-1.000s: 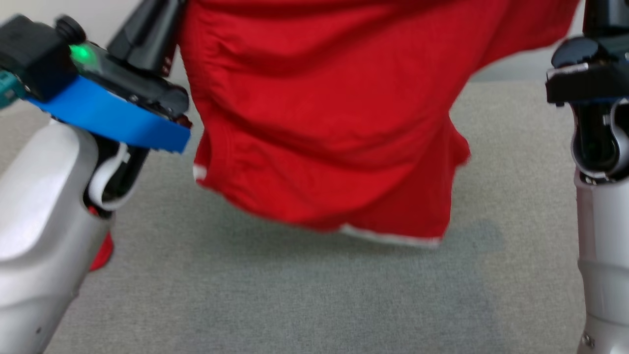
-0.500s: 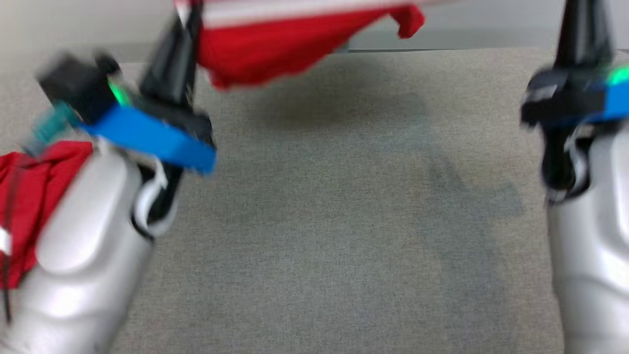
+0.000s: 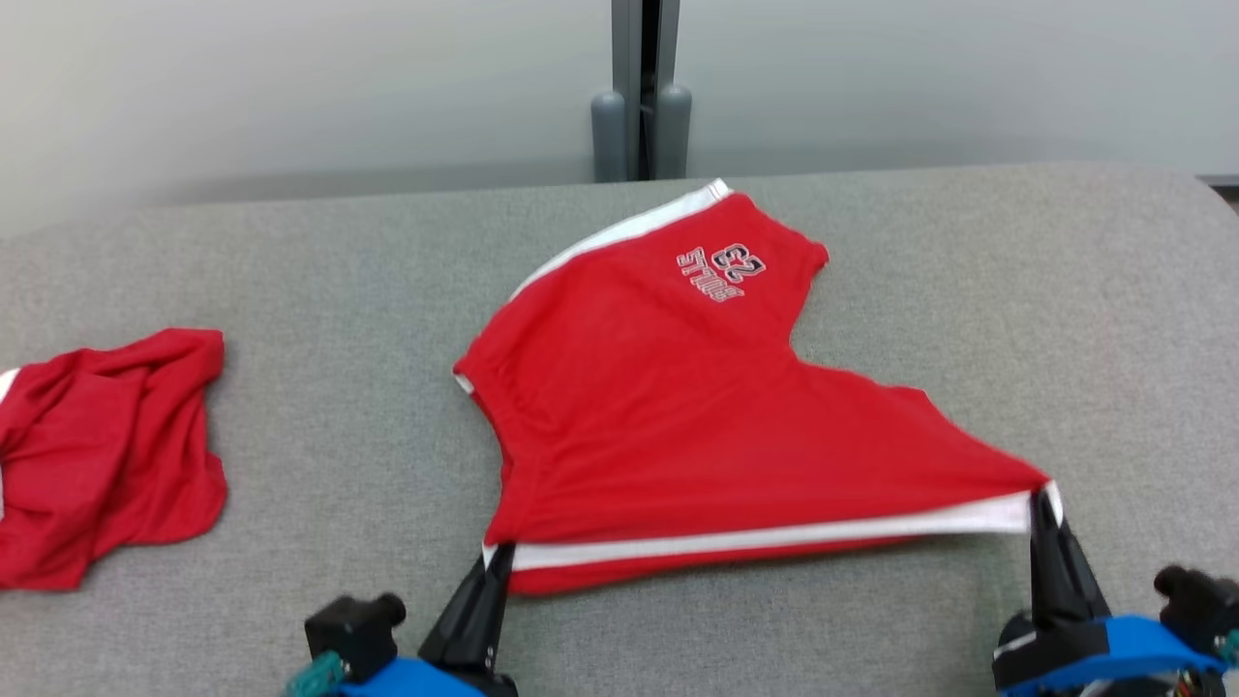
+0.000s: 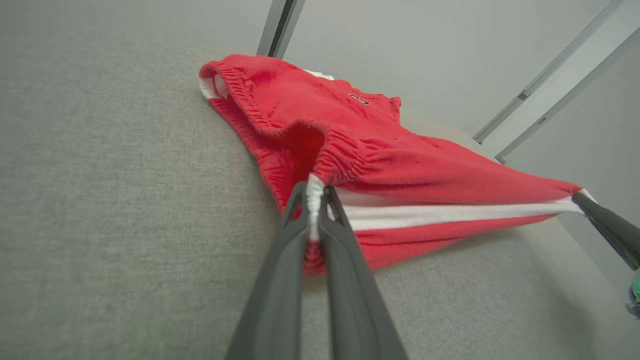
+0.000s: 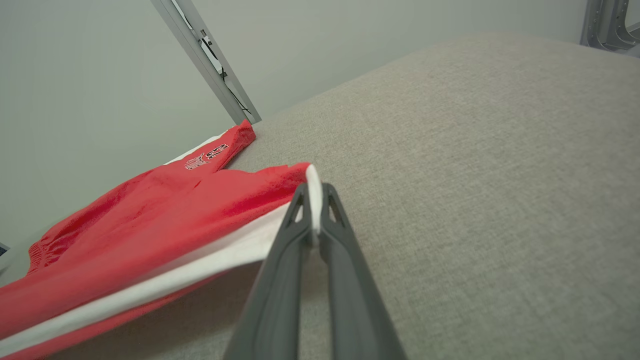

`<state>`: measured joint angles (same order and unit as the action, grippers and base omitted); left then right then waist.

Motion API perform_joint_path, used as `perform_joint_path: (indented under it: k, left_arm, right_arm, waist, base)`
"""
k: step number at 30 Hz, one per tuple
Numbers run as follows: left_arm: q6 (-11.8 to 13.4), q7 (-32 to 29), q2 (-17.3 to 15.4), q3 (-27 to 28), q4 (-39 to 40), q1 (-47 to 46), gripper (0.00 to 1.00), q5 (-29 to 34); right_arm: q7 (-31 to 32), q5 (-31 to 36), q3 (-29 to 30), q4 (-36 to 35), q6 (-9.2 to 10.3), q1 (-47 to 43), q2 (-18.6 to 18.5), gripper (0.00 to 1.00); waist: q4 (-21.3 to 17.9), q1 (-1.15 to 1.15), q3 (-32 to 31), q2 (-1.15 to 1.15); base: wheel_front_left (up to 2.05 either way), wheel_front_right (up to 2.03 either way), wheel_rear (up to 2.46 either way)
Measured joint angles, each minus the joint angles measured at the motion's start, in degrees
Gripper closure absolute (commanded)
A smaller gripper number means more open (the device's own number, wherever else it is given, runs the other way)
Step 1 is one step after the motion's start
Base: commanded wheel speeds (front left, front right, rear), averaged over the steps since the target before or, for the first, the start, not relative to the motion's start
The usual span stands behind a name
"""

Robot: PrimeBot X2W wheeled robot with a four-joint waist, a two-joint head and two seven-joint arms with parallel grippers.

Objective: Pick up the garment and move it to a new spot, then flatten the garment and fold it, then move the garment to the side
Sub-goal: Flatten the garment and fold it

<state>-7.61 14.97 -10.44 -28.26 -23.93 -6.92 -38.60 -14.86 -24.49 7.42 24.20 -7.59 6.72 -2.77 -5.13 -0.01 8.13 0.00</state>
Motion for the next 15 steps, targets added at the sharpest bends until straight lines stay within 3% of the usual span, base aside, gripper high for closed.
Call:
perform_joint_path:
  k: [9, 15]
  left_arm:
    - [0.0, 0.0, 1.66, 1.78, 3.05, 10.12, 1.0, 2.71]
    - [0.0, 0.01, 1.65, 1.74, 6.13, 11.02, 1.0, 4.76]
  right_arm:
    - [-0.01, -1.93, -0.38, -3.82, 0.0, -10.95, 0.23, 1.0]
    - [-0.02, -3.31, 0.1, -6.87, 0.01, -11.52, 0.21, 1.0]
  waist:
    - [0.63, -0.01, -5.84, 0.0]
    - [1.38, 0.0, -6.29, 0.0]
  base:
    - [0.0, 0.0, 0.0]
    - [0.0, 0.0, 0.0]
